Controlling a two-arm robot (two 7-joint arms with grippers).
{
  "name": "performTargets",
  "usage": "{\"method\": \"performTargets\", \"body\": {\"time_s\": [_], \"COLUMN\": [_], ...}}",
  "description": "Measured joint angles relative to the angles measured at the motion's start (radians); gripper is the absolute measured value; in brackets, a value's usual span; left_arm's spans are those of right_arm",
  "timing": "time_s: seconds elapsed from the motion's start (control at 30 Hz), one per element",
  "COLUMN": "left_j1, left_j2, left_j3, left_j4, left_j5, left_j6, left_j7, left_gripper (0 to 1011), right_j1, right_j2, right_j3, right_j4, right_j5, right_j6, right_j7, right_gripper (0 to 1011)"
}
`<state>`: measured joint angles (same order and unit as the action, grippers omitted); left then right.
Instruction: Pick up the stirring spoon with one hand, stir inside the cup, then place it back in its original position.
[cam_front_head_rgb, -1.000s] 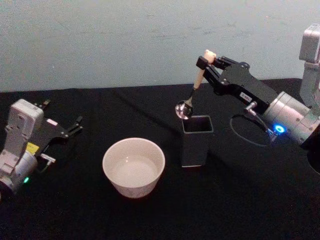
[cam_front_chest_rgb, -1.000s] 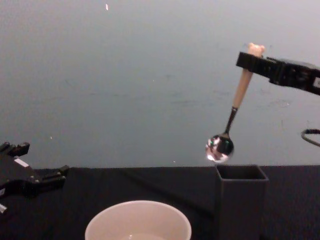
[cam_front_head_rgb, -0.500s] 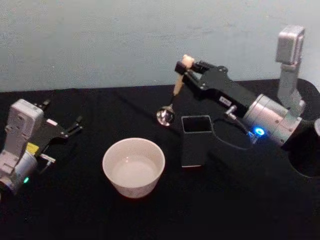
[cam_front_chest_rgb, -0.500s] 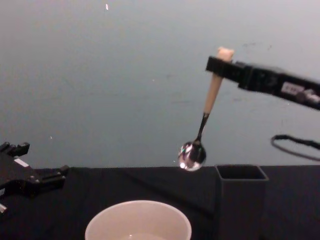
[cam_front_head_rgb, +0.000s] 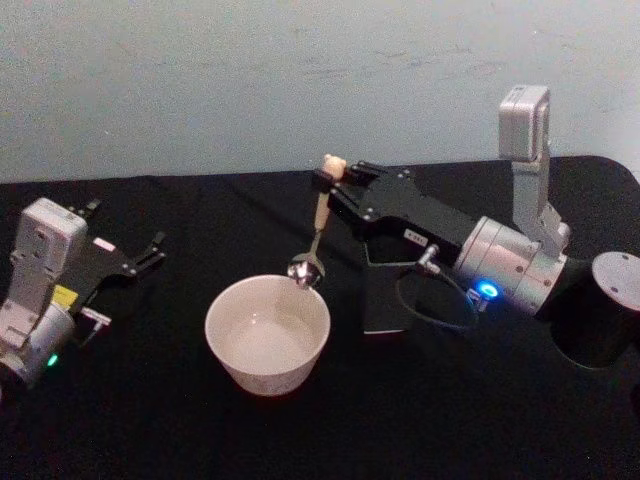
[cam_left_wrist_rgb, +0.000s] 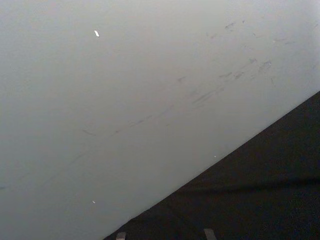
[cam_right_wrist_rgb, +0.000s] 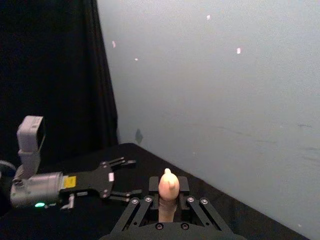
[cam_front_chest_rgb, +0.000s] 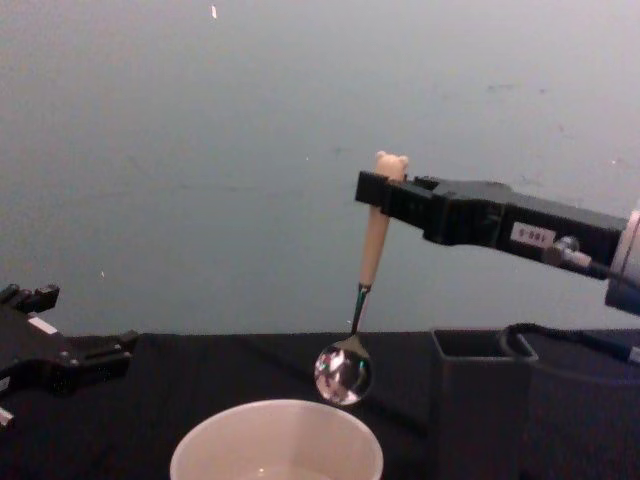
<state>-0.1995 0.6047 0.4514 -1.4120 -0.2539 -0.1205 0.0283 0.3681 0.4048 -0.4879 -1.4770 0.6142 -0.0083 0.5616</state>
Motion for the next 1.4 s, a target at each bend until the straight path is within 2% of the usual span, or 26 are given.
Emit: {"method": "performTargets", "body": {"time_s": [0.67, 1.4], "left_j1": [0.000, 0.000], "left_j2": [0.000, 0.000], "left_j3": [0.000, 0.000], "left_j4": [0.000, 0.000], "left_j5": [0.000, 0.000], "left_j6": [0.000, 0.000], "left_j7": [0.000, 0.000], "left_gripper": [1001, 1001], "right_j1": [-0.010, -0.004], "right_j2": [0.030, -0.003], "right_j3": [-0.077, -0.124], "right_j4": [0.003, 0.047], "right_j5": [-0.075, -0.120], "right_j6": [-0.021, -0.021], "right_j7": [0.058, 0.080], "right_gripper": [214, 214]}}
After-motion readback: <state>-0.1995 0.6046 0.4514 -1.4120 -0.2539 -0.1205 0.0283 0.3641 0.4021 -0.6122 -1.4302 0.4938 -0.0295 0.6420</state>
